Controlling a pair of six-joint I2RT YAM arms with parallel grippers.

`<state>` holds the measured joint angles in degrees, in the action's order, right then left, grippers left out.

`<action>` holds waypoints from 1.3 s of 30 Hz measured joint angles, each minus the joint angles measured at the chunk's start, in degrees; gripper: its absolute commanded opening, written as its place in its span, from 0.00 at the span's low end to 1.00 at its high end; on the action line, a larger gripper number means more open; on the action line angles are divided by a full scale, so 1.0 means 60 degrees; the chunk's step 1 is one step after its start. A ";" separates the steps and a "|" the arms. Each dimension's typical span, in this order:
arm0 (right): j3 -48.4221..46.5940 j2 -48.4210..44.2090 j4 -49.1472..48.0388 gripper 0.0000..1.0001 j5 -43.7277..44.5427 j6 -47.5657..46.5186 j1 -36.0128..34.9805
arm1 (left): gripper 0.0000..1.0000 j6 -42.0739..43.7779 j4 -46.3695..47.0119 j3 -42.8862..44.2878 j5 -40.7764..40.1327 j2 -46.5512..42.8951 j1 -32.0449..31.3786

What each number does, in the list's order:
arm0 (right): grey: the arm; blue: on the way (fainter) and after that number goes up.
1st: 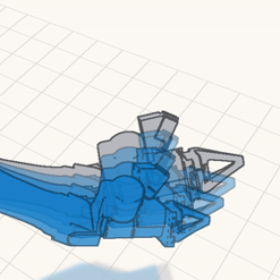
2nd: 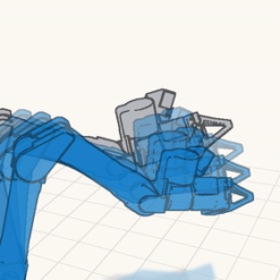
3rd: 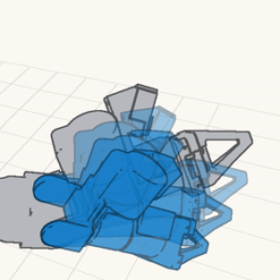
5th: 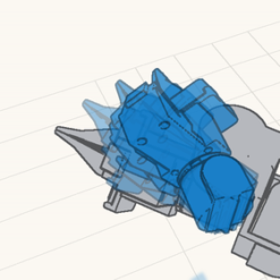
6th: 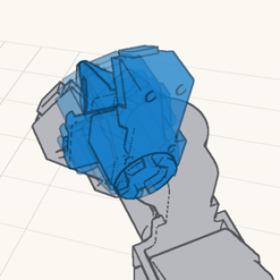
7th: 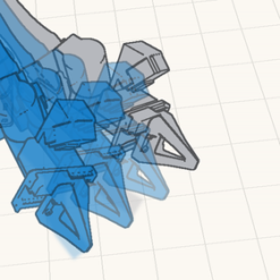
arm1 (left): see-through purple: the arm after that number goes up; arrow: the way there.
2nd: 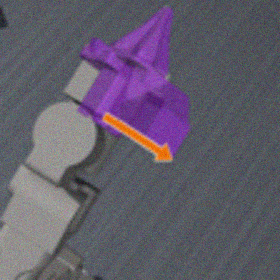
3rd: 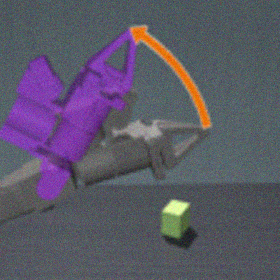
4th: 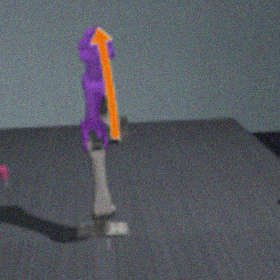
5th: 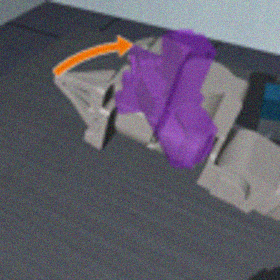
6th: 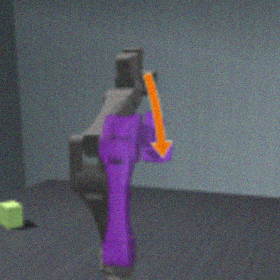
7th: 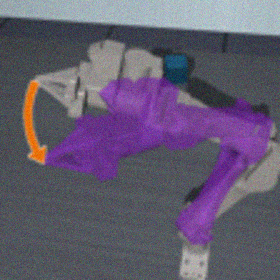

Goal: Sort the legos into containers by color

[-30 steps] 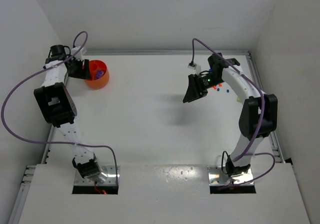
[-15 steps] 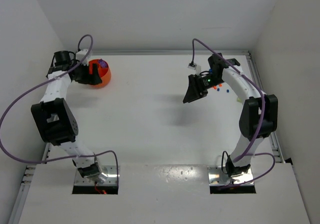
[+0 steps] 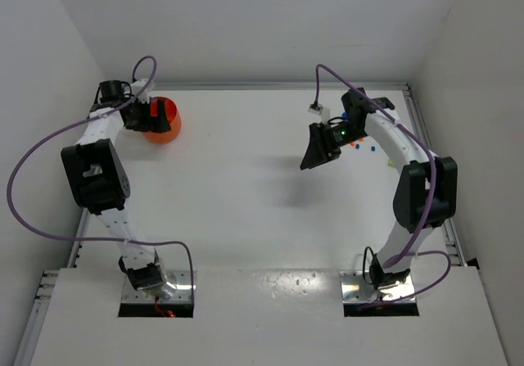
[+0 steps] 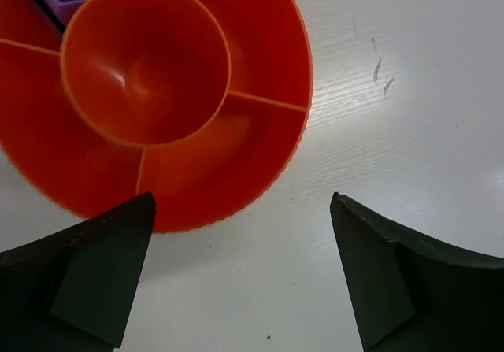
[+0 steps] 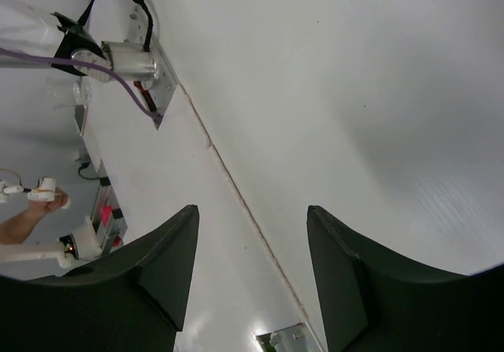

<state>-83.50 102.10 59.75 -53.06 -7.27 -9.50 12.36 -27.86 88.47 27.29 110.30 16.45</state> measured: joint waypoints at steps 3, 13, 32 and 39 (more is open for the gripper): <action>0.0124 -0.0102 -0.0018 0.58 0.0004 0.0000 0.0000 | 1.00 -0.0124 -0.0015 0.0324 0.0160 0.0546 -0.0007; 0.0135 -0.0120 -0.0029 0.58 0.0007 0.0000 0.0000 | 1.00 -0.0149 -0.0015 0.0678 0.0262 0.0867 -0.0040; 0.0135 -0.0120 -0.0029 0.58 0.0004 0.0000 0.0000 | 1.00 -0.0058 -0.0062 0.1053 0.0266 0.0317 -0.0044; 0.0135 -0.0120 -0.0029 0.58 0.0000 -0.0007 0.0000 | 1.00 0.0073 -0.0120 0.1129 0.0270 0.0237 -0.0069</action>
<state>-82.70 101.38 59.57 -53.06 -7.31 -9.50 12.80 -28.58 95.24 28.91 111.72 16.03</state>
